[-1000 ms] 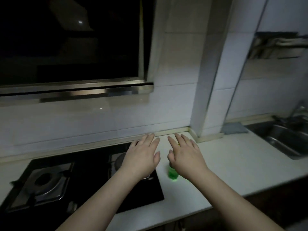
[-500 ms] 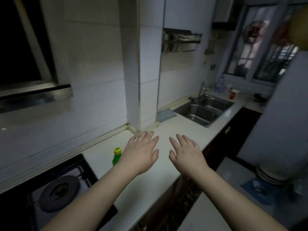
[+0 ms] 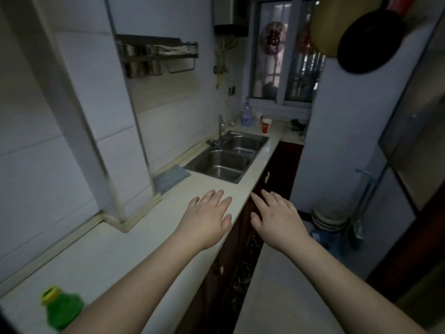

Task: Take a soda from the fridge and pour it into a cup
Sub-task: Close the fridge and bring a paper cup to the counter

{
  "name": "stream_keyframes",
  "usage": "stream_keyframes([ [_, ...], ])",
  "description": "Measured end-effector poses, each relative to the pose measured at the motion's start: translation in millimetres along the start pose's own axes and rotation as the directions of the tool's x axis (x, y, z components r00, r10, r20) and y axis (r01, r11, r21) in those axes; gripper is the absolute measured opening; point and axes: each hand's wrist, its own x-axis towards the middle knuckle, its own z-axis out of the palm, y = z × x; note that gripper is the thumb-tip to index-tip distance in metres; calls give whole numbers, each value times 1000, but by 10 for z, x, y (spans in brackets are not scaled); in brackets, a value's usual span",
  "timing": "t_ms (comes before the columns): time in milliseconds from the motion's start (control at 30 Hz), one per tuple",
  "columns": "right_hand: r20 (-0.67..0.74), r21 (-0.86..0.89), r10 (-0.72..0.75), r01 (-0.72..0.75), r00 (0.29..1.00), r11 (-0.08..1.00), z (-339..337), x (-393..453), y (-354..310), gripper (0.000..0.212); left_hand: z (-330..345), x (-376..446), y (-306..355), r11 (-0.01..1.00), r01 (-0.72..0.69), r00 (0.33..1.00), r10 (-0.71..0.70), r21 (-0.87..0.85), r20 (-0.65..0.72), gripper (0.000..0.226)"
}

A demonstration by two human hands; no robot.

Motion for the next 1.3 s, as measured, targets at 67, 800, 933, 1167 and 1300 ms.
stream_keyframes([
  [67, 11, 15, 33, -33, 999, 999, 6, 136, 246, 57, 21, 329, 150, 1000, -31, 1000, 31, -6, 4, 55],
  [800, -15, 2, 205, -205, 979, 979, 229, 1926, 1988, 57, 518, 3076, 629, 981, -193, 981, 193, -7, -7, 60],
  [933, 8, -11, 217, -217, 976, 976, 296, 2402, 2136, 57, 587, 3595, 486, 978, -208, 978, 208, -36, -2, 59],
  [1167, 34, -31, 253, -252, 967, 967, 361, 3029, 2459, 59, 756, 4406, 426, 968, -243, 970, 243, -54, -4, 59],
  [1300, 47, -74, 249, -245, 967, 967, 434, 3347, 2752, 57, 903, 4857, 537, 963, -261, 965, 263, -66, 14, 59],
])
